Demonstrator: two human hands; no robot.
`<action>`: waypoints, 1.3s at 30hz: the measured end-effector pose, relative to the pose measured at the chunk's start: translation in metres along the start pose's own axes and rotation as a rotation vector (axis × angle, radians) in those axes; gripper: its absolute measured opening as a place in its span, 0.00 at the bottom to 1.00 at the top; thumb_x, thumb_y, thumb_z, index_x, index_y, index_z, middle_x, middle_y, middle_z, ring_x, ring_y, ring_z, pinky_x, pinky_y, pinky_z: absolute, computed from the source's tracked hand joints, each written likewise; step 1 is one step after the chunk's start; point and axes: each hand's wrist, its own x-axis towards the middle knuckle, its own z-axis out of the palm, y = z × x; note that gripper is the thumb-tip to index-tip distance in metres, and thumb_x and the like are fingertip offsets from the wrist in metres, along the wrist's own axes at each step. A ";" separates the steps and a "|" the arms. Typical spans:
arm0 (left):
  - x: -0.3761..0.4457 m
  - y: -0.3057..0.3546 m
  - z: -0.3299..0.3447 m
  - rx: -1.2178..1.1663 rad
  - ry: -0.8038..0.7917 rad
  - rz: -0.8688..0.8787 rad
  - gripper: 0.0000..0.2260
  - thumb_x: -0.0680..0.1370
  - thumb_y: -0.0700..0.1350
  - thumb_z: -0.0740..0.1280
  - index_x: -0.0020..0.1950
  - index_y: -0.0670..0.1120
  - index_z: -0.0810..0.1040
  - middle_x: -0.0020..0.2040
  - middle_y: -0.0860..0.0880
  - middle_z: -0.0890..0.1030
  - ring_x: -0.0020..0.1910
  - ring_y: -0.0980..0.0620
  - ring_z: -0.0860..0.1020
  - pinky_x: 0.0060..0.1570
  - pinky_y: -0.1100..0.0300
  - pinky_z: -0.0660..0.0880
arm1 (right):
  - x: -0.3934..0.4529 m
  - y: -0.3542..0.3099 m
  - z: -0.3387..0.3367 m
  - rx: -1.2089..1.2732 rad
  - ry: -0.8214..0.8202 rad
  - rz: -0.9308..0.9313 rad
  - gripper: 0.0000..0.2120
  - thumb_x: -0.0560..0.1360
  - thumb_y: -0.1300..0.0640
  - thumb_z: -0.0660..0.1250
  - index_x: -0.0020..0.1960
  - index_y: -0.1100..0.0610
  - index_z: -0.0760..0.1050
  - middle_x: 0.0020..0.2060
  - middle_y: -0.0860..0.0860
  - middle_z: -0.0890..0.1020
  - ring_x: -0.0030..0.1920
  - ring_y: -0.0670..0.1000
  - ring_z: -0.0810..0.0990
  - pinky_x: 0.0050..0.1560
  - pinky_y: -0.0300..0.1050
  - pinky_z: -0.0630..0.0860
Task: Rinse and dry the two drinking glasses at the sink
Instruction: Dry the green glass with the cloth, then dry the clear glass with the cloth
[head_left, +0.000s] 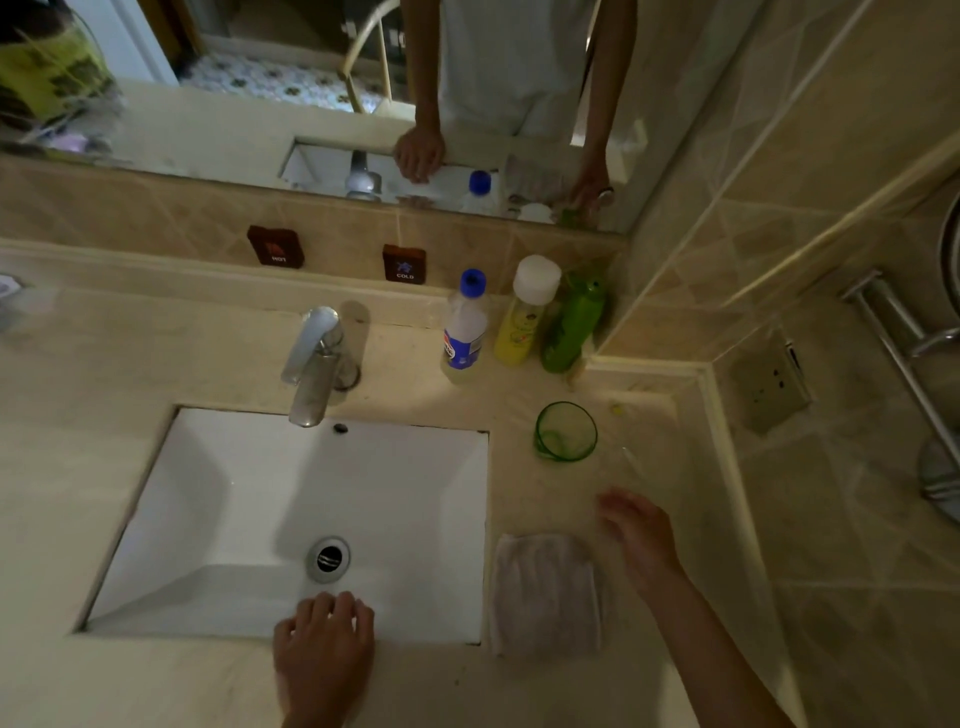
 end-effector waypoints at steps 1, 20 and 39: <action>0.000 0.000 0.000 0.011 -0.003 0.005 0.14 0.72 0.50 0.58 0.34 0.46 0.79 0.35 0.43 0.79 0.38 0.40 0.80 0.41 0.48 0.68 | 0.004 -0.001 -0.008 0.051 0.044 -0.006 0.19 0.70 0.73 0.71 0.60 0.65 0.75 0.52 0.60 0.80 0.44 0.51 0.80 0.42 0.40 0.78; 0.001 -0.002 0.001 -0.050 -0.053 -0.026 0.13 0.70 0.52 0.58 0.33 0.49 0.78 0.34 0.46 0.79 0.37 0.43 0.81 0.40 0.51 0.71 | 0.025 -0.056 -0.009 0.072 0.063 -0.343 0.31 0.62 0.72 0.78 0.62 0.54 0.75 0.59 0.57 0.80 0.57 0.52 0.79 0.49 0.45 0.79; 0.025 -0.022 -0.058 -0.816 -0.536 -0.223 0.06 0.84 0.46 0.64 0.55 0.49 0.81 0.44 0.53 0.86 0.45 0.51 0.83 0.57 0.53 0.77 | -0.146 0.013 0.038 0.009 -0.383 -0.164 0.49 0.41 0.47 0.88 0.60 0.52 0.75 0.52 0.54 0.84 0.53 0.54 0.83 0.50 0.57 0.81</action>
